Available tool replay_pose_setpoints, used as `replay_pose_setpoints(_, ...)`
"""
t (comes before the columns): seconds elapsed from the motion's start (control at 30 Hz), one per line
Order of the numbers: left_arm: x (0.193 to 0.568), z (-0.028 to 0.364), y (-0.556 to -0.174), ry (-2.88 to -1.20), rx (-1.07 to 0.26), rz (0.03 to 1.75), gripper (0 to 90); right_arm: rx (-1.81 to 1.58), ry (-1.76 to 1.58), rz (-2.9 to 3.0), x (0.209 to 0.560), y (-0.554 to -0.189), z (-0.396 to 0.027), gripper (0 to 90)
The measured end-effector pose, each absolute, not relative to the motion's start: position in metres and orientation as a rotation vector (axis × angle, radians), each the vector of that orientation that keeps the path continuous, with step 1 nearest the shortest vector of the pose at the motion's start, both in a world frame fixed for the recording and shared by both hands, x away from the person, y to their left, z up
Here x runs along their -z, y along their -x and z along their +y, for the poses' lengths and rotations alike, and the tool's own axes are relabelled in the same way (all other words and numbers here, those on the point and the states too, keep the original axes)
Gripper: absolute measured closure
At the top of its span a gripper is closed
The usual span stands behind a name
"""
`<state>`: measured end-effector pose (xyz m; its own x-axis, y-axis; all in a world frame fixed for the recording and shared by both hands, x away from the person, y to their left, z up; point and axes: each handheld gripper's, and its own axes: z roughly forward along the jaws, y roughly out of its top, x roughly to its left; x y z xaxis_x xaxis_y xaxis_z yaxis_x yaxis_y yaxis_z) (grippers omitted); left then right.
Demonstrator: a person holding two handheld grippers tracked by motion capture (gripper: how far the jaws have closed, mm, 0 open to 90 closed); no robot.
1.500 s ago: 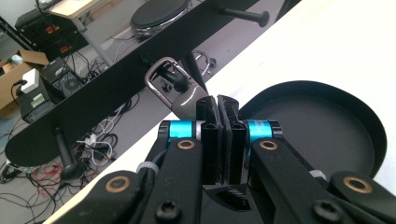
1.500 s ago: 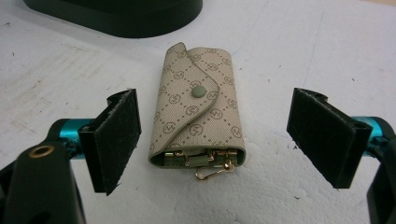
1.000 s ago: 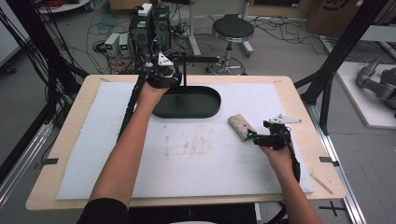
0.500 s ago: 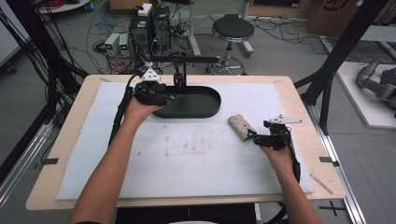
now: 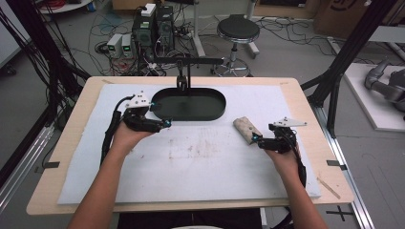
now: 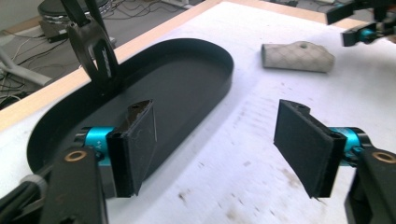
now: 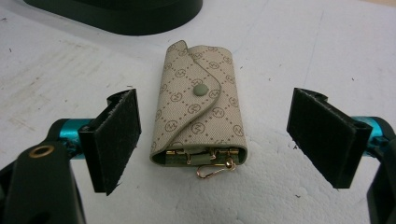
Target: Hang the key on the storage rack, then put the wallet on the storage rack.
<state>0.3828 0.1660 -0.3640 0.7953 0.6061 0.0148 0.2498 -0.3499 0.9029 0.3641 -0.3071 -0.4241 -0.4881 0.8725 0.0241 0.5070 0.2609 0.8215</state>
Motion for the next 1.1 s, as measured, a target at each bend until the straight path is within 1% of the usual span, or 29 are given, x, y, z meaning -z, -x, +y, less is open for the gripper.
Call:
replay_pose_setpoints(0.1,0.369,0.166,-0.373,-1.947,-0.406,0.631,26.7,-1.116,-1.251,2.102,0.424,-0.364,-0.307,17.8)
replay_pose_setpoints(0.2,0.371,0.165,-0.367,-1.970,-0.388,0.612,26.7,-1.117,-1.244,2.103,0.424,-0.364,-0.307,17.8)
replay_pose_setpoints(0.33,0.372,0.164,-0.358,-1.957,-0.376,0.597,25.5,-1.122,-1.247,2.098,0.424,-0.364,-0.307,17.8)
replay_pose_setpoints(0.57,0.381,0.171,-0.354,-1.958,-0.324,0.587,18.9,-1.133,-1.263,2.083,0.422,-0.362,-0.311,17.8)
replay_pose_setpoints(0.7,0.382,0.178,-0.355,-1.938,-0.323,0.602,18.4,-1.121,-1.275,2.085,0.424,-0.364,-0.312,17.8)
replay_pose_setpoints(0.8,0.383,0.181,-0.356,-1.939,-0.348,0.616,18.4,-1.109,-1.267,2.101,0.425,-0.365,-0.309,17.8)
replay_pose_setpoints(1.1,0.385,0.179,-0.357,-1.952,-0.346,0.624,18.4,-1.114,-1.269,2.101,0.425,-0.365,-0.309,17.8)
